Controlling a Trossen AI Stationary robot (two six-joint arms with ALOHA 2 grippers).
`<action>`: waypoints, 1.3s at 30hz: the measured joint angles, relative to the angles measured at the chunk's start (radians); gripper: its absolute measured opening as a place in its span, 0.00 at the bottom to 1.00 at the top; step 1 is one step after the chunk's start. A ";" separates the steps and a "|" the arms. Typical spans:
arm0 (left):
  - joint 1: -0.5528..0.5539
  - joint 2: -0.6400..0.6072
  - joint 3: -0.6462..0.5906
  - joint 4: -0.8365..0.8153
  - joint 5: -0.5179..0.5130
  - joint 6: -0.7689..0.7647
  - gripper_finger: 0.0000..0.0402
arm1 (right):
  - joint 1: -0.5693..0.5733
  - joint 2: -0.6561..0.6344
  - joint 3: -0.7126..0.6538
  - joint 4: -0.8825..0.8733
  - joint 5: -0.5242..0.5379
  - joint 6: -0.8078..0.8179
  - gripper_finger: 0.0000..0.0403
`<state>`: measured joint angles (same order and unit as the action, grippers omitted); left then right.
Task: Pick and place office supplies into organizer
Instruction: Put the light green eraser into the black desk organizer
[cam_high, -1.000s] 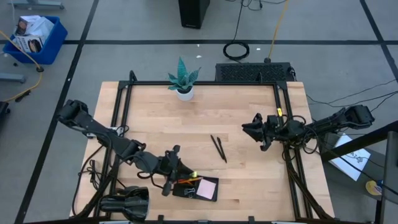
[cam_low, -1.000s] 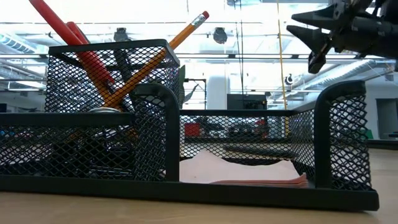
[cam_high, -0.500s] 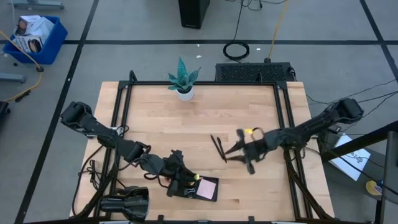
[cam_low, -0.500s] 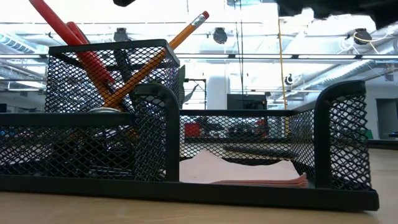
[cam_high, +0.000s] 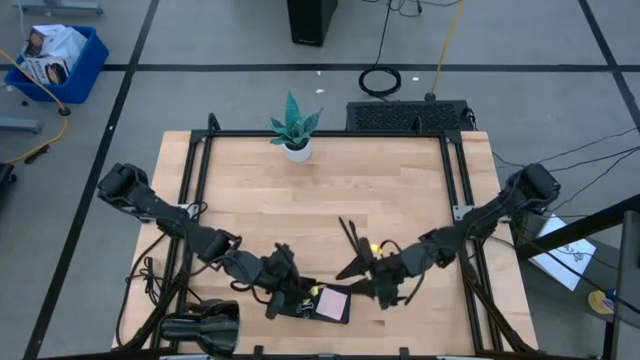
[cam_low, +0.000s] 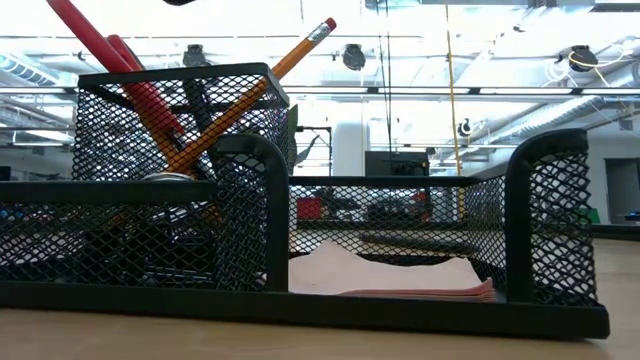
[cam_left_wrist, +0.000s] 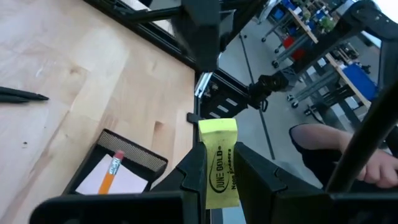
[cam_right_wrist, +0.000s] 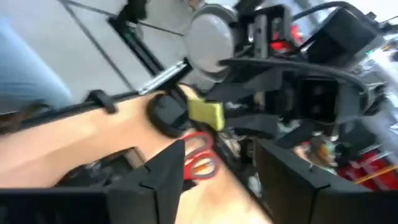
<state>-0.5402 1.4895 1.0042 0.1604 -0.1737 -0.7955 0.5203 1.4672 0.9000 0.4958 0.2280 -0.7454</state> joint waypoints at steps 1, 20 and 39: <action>-0.004 0.000 0.000 0.001 -0.006 0.000 0.16 | 0.003 0.018 0.013 -0.005 0.027 -0.022 0.48; -0.017 0.027 0.001 0.010 -0.010 0.014 0.16 | -0.002 0.120 0.108 0.069 -0.049 -0.100 0.44; -0.009 0.027 0.001 0.007 -0.014 0.035 0.16 | -0.040 0.189 0.107 0.165 -0.132 -0.088 0.40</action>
<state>-0.5491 1.5166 1.0054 0.1677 -0.1876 -0.7601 0.4799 1.6562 1.0069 0.6610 0.0958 -0.8331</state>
